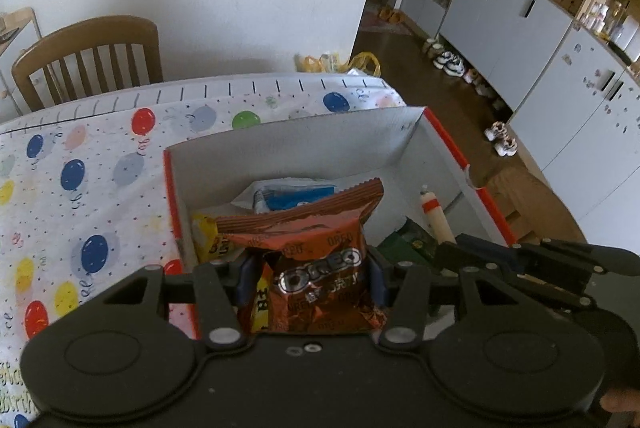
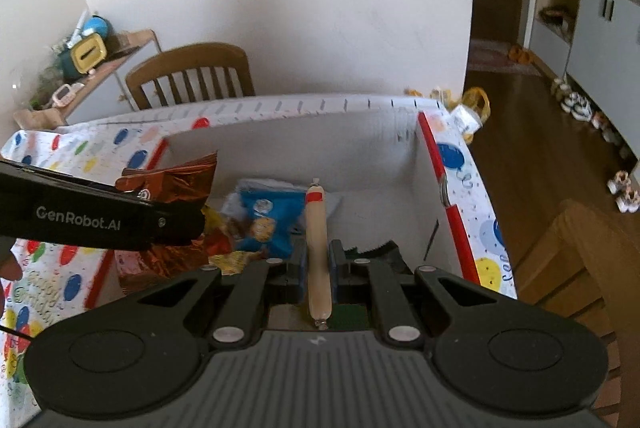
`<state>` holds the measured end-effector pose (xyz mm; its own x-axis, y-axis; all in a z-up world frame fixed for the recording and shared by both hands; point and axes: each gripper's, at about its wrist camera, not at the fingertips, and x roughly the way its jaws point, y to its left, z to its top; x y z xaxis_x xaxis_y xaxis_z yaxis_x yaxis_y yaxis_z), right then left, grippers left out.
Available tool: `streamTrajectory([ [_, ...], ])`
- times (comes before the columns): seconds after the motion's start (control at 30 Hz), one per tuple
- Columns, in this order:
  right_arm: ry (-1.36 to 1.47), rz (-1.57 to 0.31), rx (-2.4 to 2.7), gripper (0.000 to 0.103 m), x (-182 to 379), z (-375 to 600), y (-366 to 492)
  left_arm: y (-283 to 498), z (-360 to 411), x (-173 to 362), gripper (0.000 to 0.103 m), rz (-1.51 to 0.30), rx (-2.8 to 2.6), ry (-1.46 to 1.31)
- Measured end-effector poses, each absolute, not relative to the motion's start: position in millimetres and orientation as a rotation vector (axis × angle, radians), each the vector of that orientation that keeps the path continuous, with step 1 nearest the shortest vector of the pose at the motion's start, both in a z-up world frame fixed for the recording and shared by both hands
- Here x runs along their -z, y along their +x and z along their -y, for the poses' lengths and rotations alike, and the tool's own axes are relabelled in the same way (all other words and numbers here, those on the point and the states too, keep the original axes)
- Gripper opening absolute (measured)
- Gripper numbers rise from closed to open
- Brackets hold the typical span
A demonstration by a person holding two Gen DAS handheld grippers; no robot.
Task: Organize snacks
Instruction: 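Open the right gripper to drop the wooden stick while the left drops the Oreo bag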
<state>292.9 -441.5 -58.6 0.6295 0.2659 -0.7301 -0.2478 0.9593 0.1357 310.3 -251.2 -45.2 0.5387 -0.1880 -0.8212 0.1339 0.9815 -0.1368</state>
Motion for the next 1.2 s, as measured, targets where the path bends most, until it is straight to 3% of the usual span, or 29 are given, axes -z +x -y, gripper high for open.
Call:
streamTrajectory([
  [0.63,-0.008,-0.961,-0.304,0.011,105,452,314,347,275,90,0.054,-1.109,0.133,0.004],
  [0.73,-0.019,-0.960,-0.306,0.011,105,452,314,346,278,91,0.060,-1.108,0.127,0.014],
  [0.87,-0.012,-0.962,-0.315,0.011,104,454,313,341,281,89,0.076,-1.084,0.115,0.039],
  [1.2,0.019,-0.927,-0.345,0.011,87,458,297,325,283,74,0.088,-1.010,0.141,0.065],
])
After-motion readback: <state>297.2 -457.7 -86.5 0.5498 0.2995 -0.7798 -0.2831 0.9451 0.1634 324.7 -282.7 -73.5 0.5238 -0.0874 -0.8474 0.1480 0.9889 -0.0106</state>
